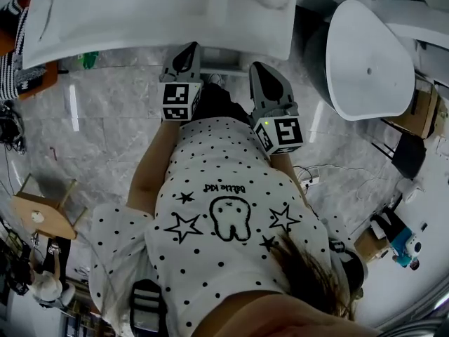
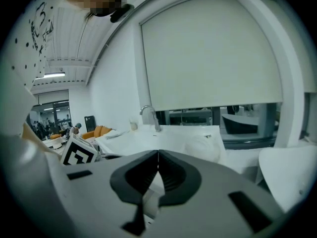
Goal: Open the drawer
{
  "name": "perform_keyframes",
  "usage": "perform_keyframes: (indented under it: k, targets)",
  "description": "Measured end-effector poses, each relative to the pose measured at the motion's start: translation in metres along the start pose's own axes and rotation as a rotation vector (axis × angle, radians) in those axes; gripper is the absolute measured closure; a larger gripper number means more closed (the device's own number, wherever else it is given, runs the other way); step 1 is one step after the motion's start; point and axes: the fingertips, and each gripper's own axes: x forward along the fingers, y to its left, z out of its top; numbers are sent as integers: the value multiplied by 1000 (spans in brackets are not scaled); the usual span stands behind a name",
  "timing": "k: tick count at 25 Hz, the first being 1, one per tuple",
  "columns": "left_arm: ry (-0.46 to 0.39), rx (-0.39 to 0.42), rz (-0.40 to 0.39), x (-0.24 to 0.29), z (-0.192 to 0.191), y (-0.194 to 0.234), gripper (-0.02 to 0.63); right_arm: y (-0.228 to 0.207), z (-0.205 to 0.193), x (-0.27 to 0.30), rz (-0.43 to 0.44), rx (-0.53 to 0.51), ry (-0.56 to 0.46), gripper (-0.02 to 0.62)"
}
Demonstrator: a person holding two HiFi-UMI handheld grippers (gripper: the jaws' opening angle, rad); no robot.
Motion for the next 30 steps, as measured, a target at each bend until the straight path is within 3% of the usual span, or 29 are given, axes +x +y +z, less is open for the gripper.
perform_keyframes:
  k: [6,30]
  targets:
    - [-34,13,-8,-16,13,13,603,21,2,1,-13,-15,-11,581]
    - [-245,48,-96,-57,115,0,603,15,25,11,-31,-49,-76,581]
